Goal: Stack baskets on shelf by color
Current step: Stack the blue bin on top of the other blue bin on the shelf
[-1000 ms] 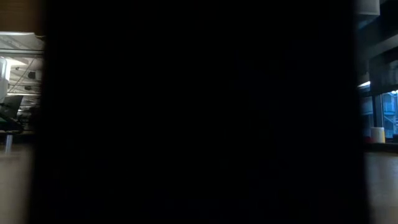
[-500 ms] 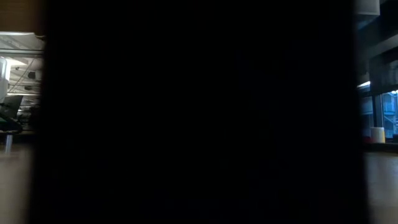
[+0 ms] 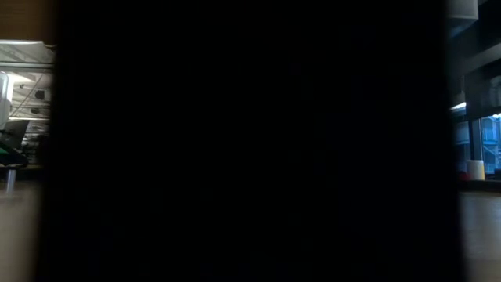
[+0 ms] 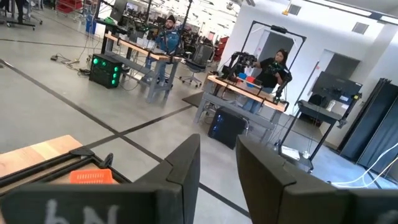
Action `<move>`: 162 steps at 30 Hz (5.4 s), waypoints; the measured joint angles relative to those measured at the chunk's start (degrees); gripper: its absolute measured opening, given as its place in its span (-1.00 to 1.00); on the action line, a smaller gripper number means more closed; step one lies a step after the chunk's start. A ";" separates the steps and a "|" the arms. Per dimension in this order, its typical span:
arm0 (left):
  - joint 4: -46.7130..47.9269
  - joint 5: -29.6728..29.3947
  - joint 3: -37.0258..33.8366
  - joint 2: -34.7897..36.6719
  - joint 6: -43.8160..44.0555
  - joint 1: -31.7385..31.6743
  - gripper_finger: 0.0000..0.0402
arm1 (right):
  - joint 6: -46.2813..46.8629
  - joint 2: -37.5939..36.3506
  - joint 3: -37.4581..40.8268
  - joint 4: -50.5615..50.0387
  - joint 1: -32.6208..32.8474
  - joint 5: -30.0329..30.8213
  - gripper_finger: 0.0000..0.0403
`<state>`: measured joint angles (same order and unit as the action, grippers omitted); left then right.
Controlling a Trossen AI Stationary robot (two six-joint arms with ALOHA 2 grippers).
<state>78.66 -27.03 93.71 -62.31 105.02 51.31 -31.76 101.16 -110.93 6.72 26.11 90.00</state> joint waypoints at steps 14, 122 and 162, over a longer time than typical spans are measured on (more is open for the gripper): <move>-5.35 8.37 0.02 -5.83 11.91 2.30 -1.00 | 0.01 0.02 0.00 0.00 0.00 0.00 -0.47; -4.13 9.58 0.00 -14.20 8.48 -4.21 -0.65 | 25.72 -7.37 0.07 -45.78 -9.88 -98.62 -0.47; -9.31 11.27 0.00 -15.83 0.76 -6.31 -0.65 | 25.74 -7.39 0.07 -45.97 -9.90 -102.19 -0.47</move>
<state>69.35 -15.76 93.71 -78.14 105.78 44.99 -6.02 93.78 -110.87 -39.25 16.21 -12.19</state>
